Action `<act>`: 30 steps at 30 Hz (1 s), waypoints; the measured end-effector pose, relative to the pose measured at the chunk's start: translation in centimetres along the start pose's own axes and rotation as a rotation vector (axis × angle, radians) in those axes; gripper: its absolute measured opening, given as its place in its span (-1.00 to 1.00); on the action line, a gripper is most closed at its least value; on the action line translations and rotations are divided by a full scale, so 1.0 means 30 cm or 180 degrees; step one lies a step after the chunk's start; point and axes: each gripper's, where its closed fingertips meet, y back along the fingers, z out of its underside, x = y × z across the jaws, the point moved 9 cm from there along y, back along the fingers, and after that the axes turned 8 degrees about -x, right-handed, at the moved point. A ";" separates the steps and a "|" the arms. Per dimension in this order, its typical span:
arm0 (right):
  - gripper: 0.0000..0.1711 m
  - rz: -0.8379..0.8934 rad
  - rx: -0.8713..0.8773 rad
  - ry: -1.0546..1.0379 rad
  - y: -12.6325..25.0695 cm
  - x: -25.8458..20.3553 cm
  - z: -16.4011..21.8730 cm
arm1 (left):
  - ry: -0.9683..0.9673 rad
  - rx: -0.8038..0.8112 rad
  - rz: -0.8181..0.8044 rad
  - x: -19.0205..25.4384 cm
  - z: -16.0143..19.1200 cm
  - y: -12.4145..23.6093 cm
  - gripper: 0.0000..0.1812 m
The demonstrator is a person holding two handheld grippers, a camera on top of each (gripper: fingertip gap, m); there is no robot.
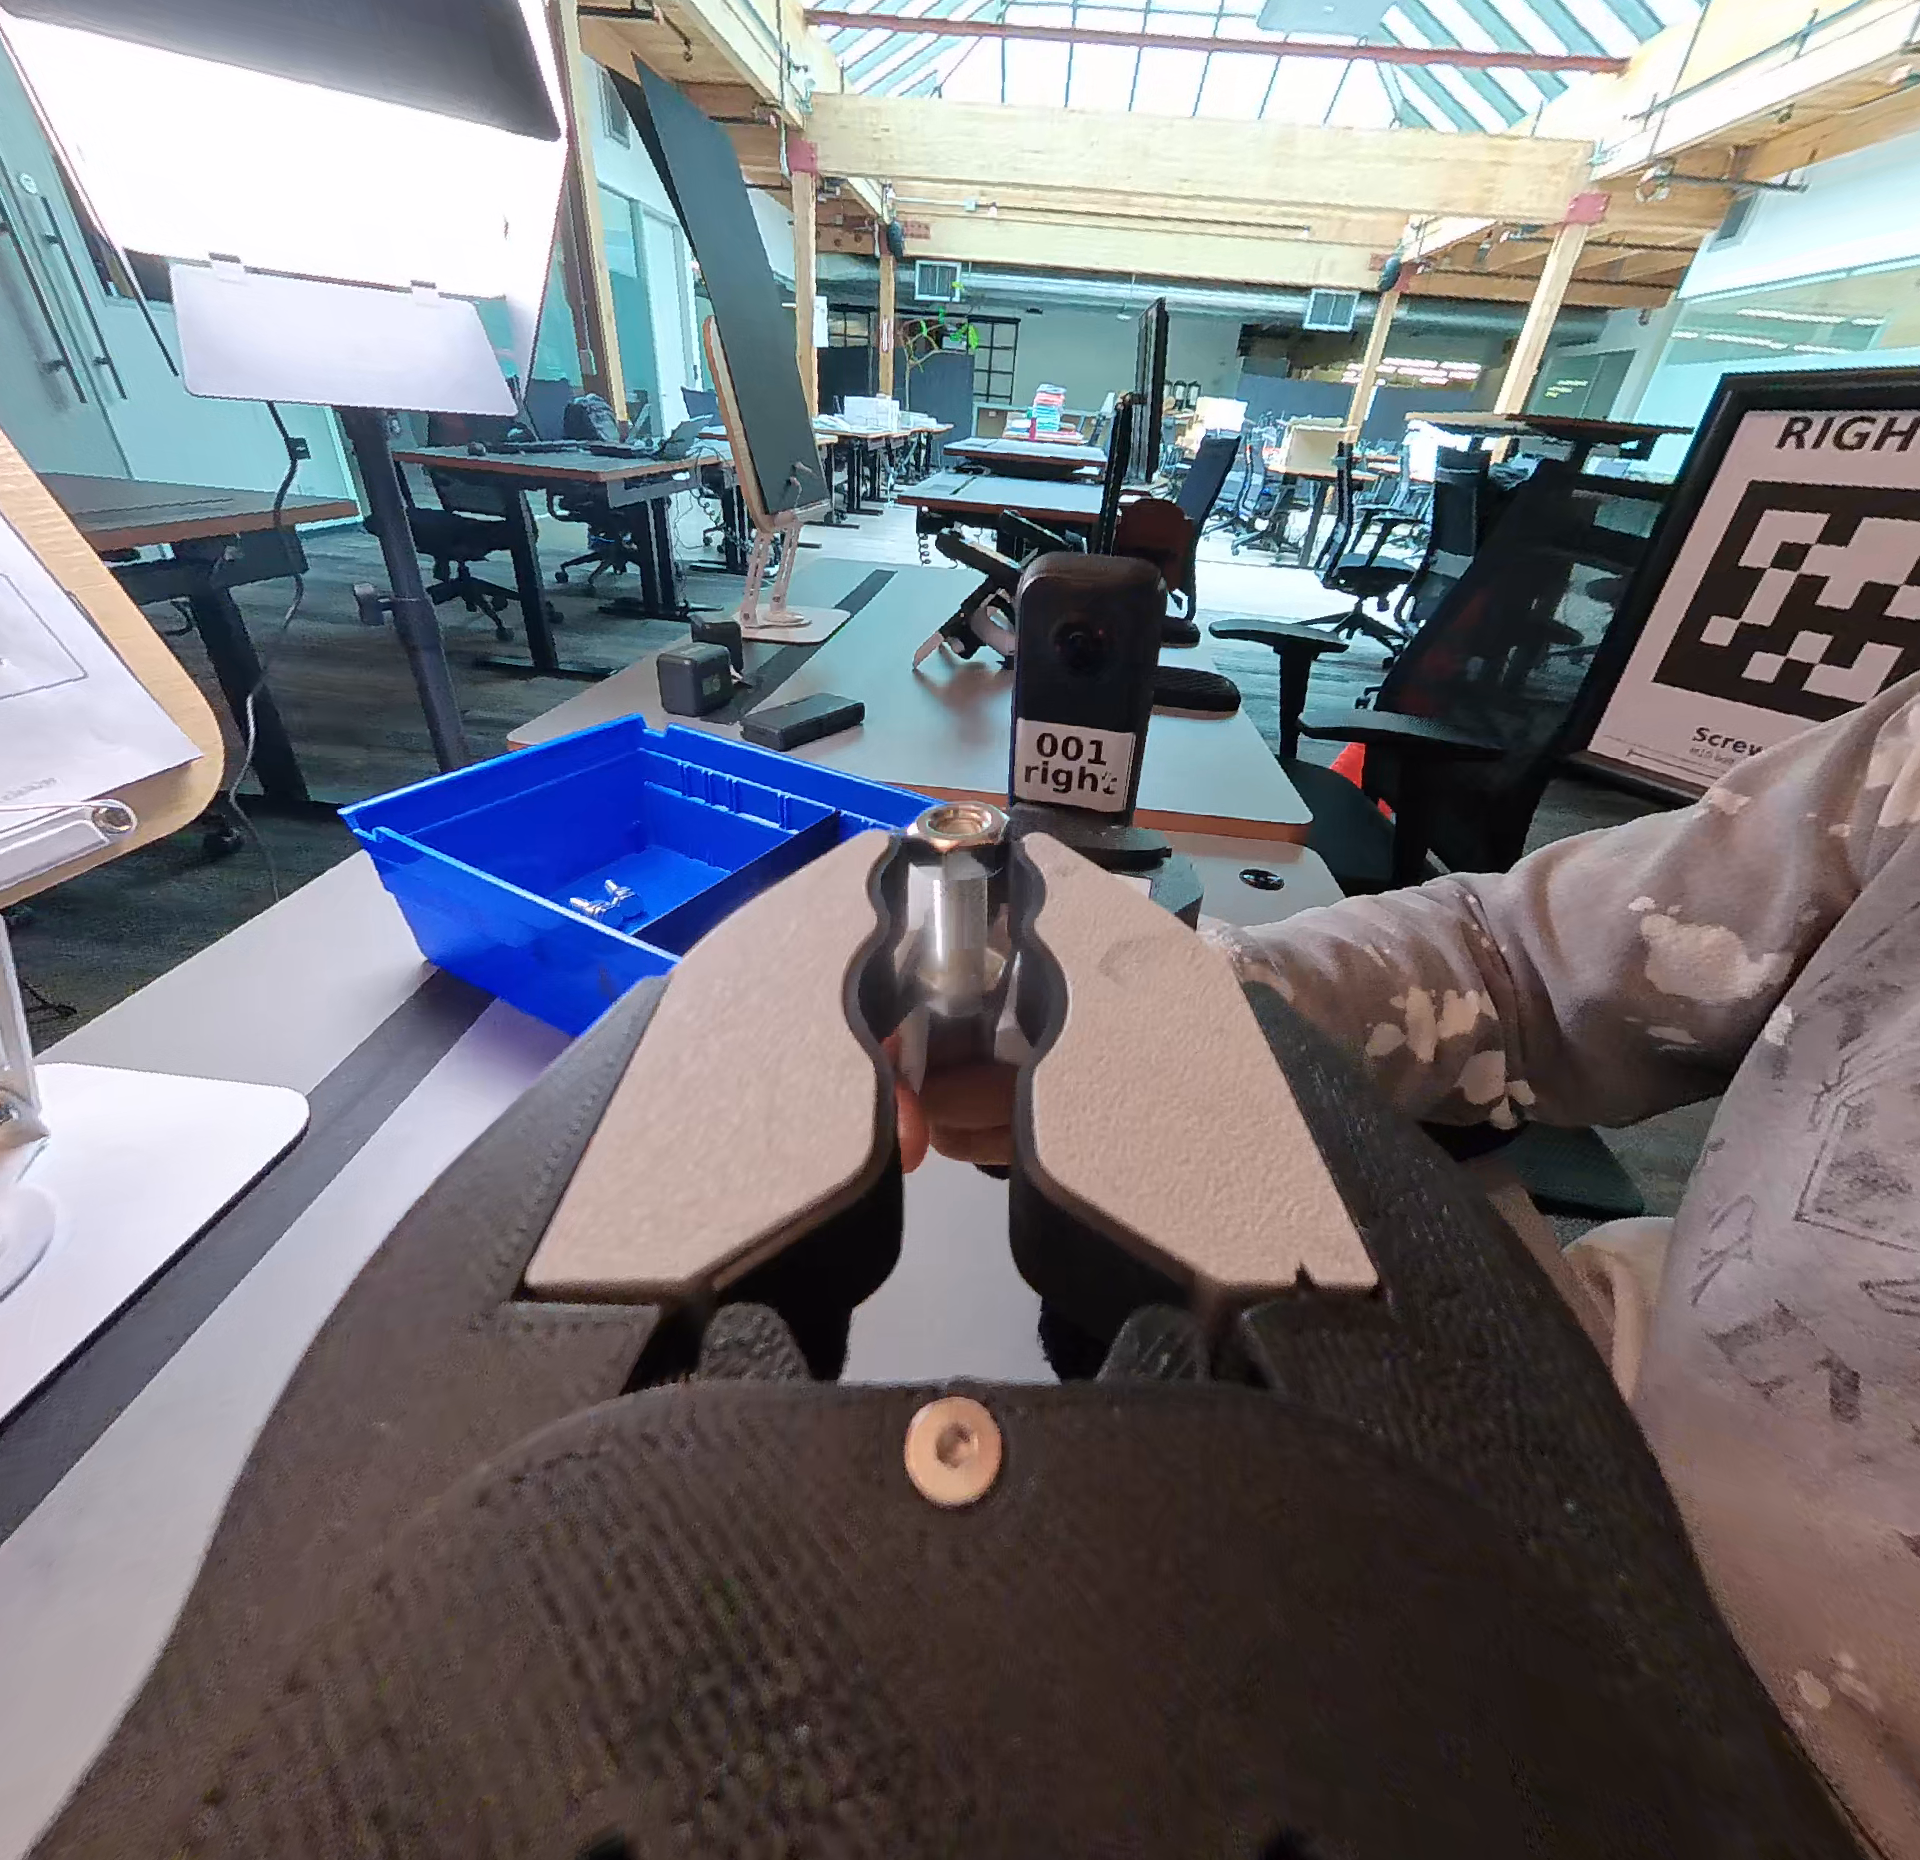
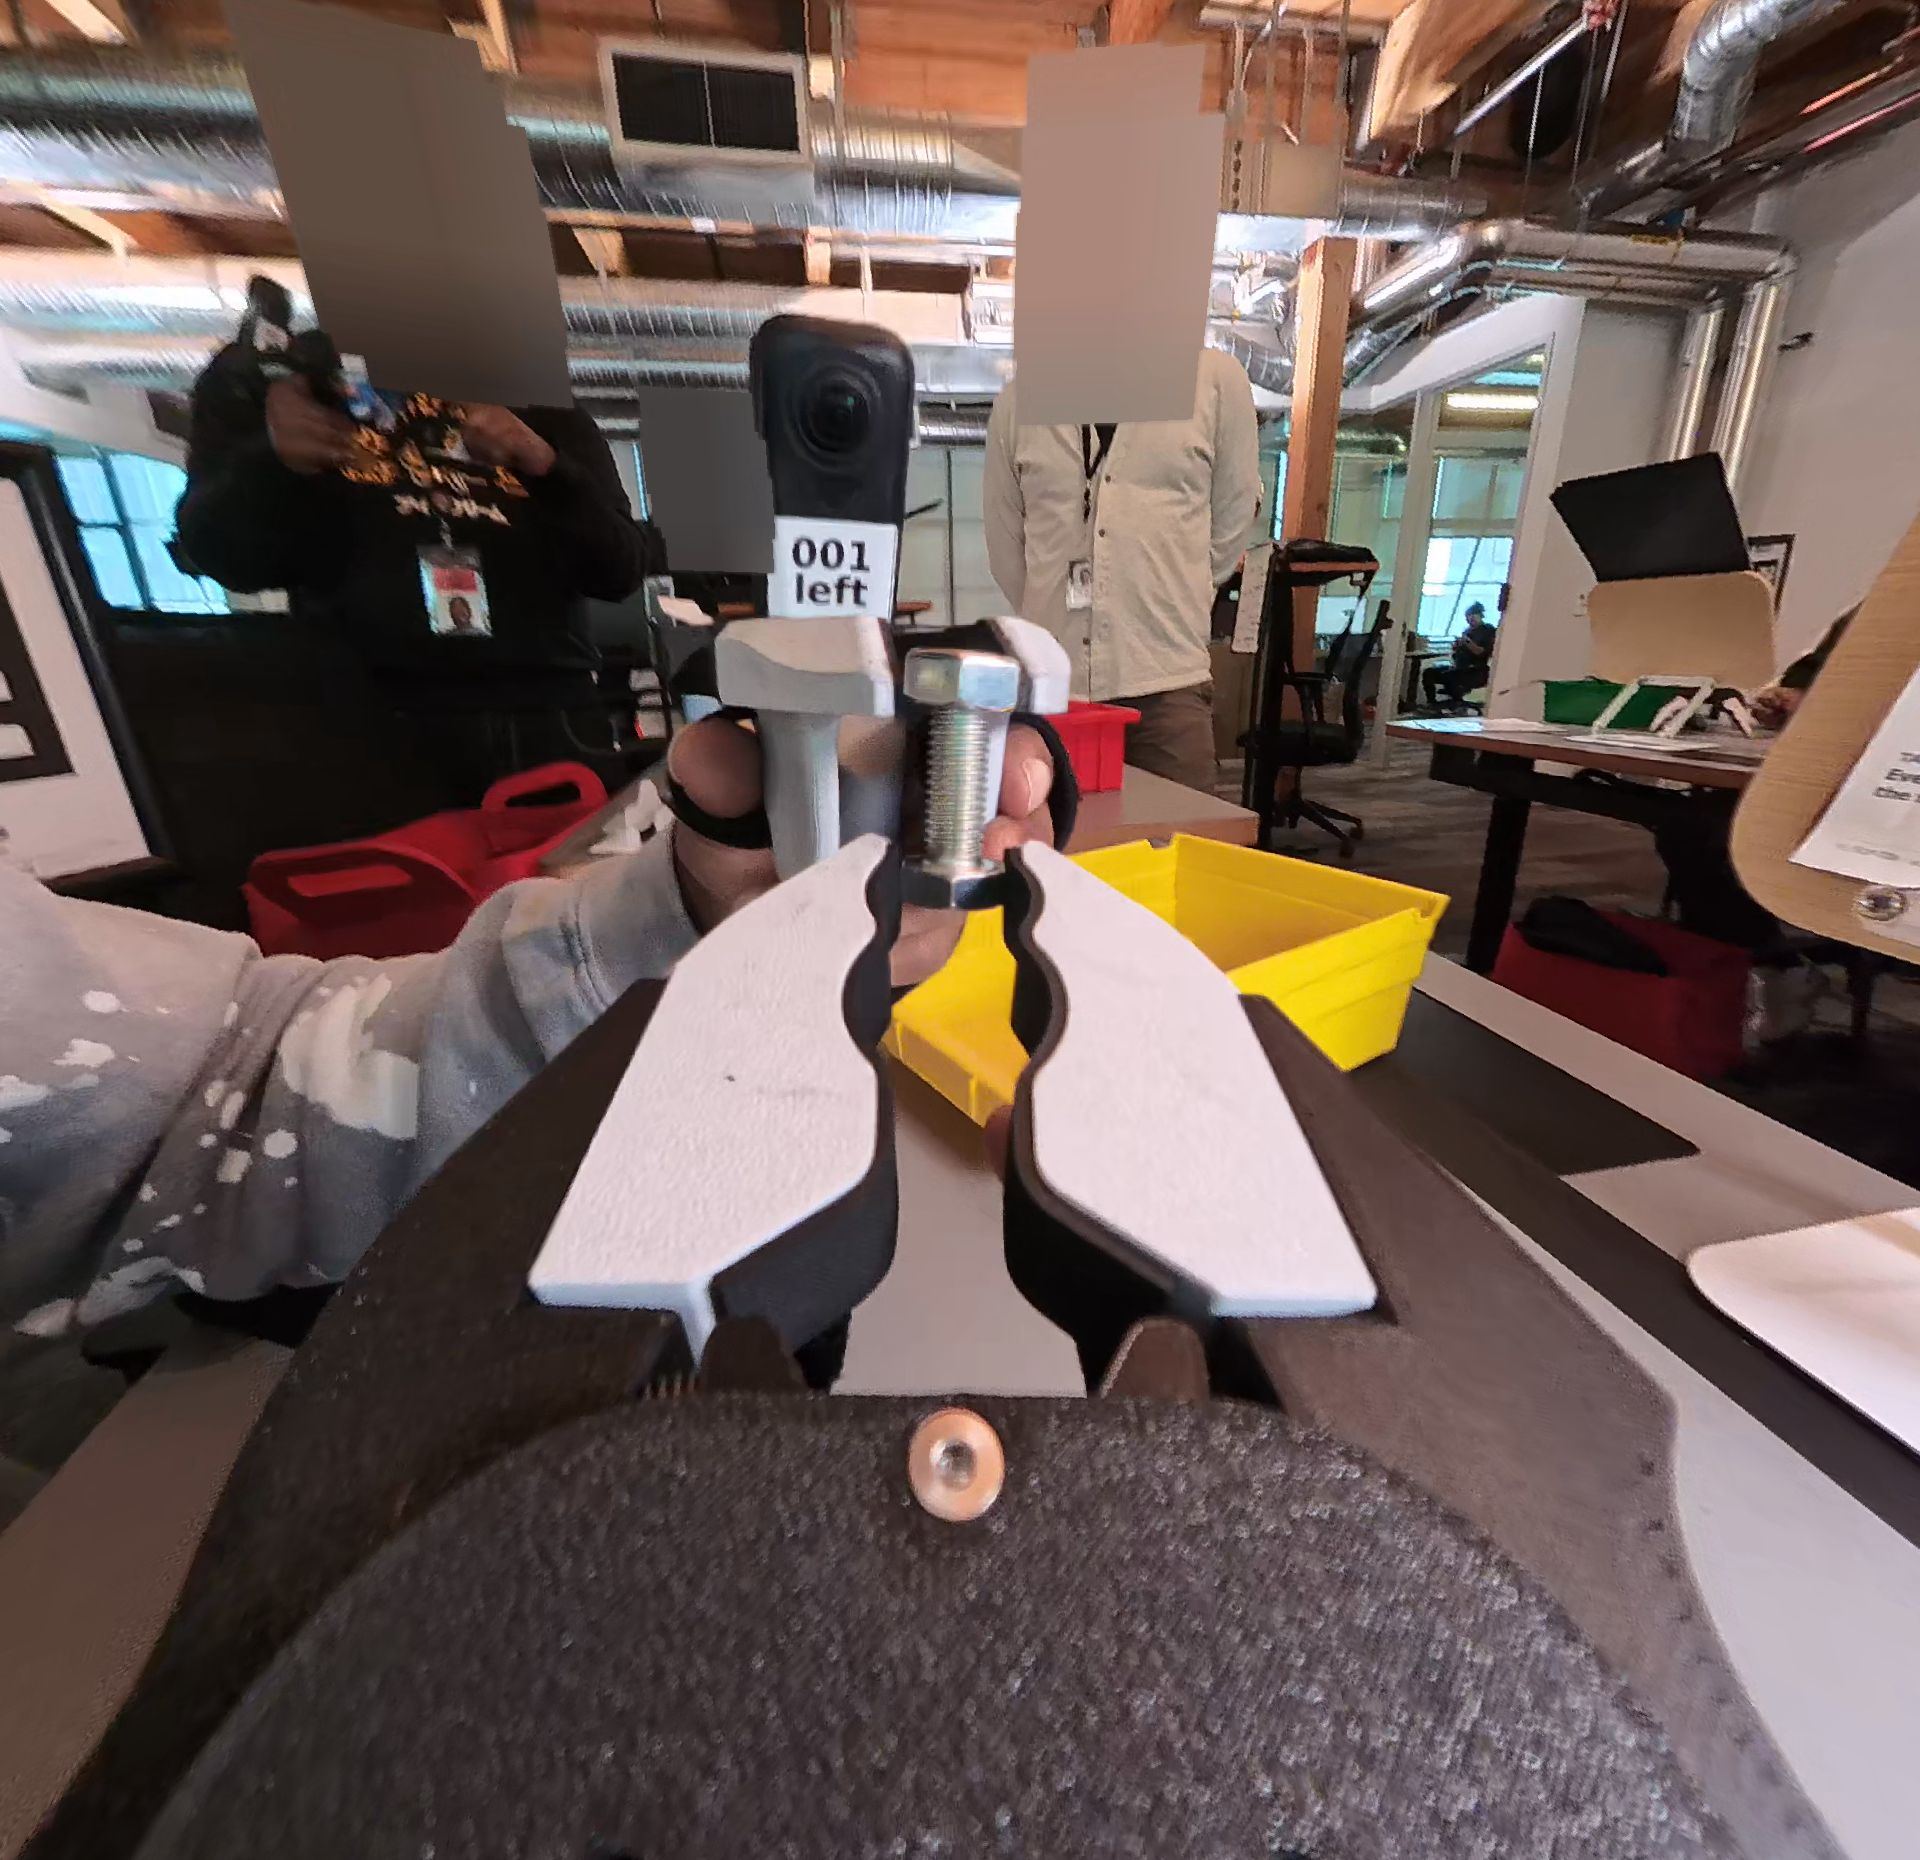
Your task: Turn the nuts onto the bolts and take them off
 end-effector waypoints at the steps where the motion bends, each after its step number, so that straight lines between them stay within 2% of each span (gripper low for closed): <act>1: -0.78 0.0022 -0.0057 0.0025 -0.003 -0.002 0.002 | -0.0014 -0.0023 -0.0002 0.001 0.002 -0.003 -0.80; 12: -0.79 -0.0172 0.0036 -0.0026 0.001 -0.010 -0.005 | -0.0004 0.0133 0.0145 0.003 0.000 0.008 -0.76; 16: -0.79 -0.0353 0.0238 -0.0079 0.014 -0.017 -0.025 | 0.0060 0.0231 -0.0100 -0.024 -0.001 0.038 -0.80; 21: -0.79 -0.0100 0.0171 -0.0132 0.016 0.005 -0.018 | 0.0024 0.0246 0.0073 0.000 -0.007 0.021 -0.72; 24: -0.79 -0.0063 0.0096 -0.0105 0.010 0.005 -0.010 | -0.0039 0.0125 -0.0065 0.001 0.002 -0.001 -0.72; 27: -0.79 -0.0236 0.0179 -0.0061 0.010 -0.014 -0.022 | 0.0052 0.0083 -0.0450 -0.039 0.015 0.011 -0.83; 30: -0.79 -0.0257 0.0196 -0.0020 0.012 -0.021 -0.035 | 0.0112 0.0211 -0.0401 -0.047 0.014 0.029 -0.79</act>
